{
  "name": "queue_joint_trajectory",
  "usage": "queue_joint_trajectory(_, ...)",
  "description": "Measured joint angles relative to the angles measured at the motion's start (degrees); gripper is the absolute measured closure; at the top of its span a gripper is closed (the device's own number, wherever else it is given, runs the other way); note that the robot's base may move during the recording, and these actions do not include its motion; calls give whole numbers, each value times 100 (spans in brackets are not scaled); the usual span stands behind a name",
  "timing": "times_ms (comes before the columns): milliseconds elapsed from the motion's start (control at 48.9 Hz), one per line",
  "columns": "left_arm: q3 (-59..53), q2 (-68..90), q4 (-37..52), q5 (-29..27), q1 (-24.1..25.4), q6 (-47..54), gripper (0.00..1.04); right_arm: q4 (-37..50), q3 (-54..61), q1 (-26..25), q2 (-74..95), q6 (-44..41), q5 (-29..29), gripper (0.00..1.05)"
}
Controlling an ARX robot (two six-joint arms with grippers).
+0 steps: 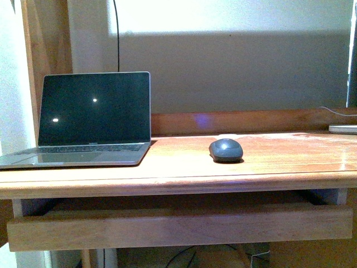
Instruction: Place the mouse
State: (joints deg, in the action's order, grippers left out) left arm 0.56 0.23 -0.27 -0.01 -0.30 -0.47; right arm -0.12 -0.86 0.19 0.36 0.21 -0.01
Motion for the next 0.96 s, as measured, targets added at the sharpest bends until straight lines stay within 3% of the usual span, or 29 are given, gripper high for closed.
queue_joint_trajectory(532, 0, 0, 0, 0, 0, 0, 8, 0, 0, 0, 0, 0, 0, 7)
queue_joint_trajectory(962, 0, 0, 0, 0, 0, 0, 8, 0, 0, 0, 0, 0, 0, 7)
